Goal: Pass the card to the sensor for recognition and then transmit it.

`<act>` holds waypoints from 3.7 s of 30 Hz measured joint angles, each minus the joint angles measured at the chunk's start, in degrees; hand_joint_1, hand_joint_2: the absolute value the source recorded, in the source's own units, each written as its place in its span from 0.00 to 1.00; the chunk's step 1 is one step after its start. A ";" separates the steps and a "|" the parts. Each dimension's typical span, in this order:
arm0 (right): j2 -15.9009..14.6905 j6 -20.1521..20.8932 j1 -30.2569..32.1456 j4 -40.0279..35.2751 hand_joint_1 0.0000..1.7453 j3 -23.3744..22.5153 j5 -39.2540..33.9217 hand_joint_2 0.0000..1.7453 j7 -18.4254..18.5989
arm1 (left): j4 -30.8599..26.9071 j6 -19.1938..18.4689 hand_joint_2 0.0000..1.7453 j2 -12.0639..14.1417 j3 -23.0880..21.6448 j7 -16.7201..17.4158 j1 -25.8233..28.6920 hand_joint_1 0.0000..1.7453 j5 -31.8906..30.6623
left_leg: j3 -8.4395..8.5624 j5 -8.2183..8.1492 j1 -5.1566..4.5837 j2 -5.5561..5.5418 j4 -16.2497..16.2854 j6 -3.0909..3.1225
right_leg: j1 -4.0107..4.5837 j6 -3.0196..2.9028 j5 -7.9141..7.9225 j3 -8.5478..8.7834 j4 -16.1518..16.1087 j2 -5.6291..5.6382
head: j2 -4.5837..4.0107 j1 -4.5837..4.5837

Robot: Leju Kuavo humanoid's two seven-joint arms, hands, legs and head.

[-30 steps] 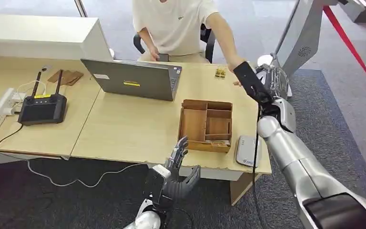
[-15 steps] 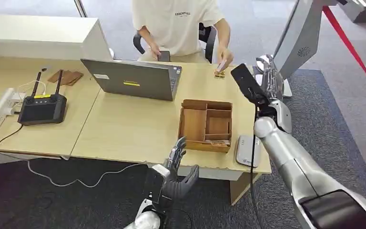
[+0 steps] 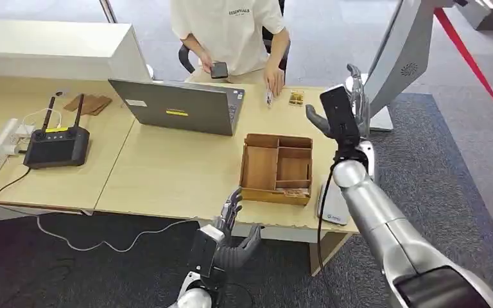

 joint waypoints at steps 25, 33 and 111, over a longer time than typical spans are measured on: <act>-1.51 1.37 23.37 -24.41 0.00 1.99 -7.37 1.00 -2.70 | -3.08 6.10 1.00 2.10 0.63 0.81 2.49 0.00 0.15 | 0.05 -0.01 0.01 0.01 0.00 0.00 | 0.02 -0.02 -0.02 0.06 -0.03 0.01 | 0.00 0.02; -2.56 -1.95 24.91 -24.63 0.00 6.30 34.96 1.00 11.02 | -3.08 3.65 1.00 1.90 0.72 0.17 2.25 0.00 0.46 | 0.05 -0.01 0.02 0.01 -0.01 0.00 | 0.02 -0.03 -0.03 0.05 -0.02 0.01 | 0.00 0.02; -3.04 -4.07 21.43 -1.22 0.00 4.87 52.55 1.00 20.57 | -0.83 -0.96 1.00 -0.07 0.28 0.22 0.22 0.00 1.11 | 0.06 -0.01 0.01 0.04 0.00 0.00 | 0.01 -0.03 -0.01 0.04 -0.03 0.06 | 0.00 0.02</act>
